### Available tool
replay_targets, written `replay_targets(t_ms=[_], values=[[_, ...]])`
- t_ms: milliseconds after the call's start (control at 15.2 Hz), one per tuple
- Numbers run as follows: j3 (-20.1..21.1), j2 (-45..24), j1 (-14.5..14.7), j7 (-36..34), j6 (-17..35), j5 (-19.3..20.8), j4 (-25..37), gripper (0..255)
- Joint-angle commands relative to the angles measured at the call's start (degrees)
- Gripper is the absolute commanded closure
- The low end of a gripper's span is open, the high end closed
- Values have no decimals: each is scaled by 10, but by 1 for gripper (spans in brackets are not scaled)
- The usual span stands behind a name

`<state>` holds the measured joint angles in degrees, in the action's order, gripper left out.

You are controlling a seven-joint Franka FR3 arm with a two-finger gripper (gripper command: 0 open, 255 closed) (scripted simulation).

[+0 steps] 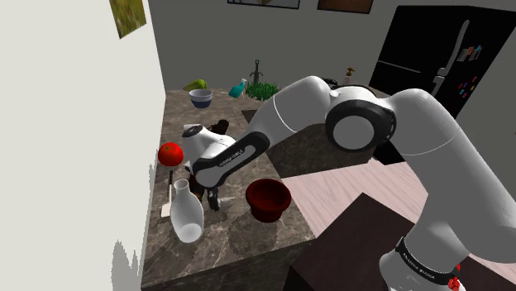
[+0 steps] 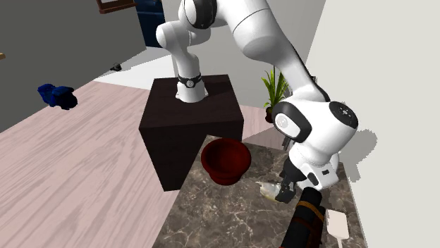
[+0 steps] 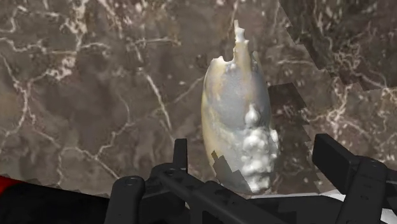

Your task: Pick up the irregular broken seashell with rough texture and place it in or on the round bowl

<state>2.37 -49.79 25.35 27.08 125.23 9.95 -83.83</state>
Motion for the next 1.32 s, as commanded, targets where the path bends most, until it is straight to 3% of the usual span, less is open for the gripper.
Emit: replay_targets(t_ms=[0,660,726,1254], values=[[-2,-12,1,1,5,3,5,0],[-3,-23,0,0,18,5,4,0],[-3,-23,0,0,18,5,4,255],[-3,-23,0,0,18,5,4,255]])
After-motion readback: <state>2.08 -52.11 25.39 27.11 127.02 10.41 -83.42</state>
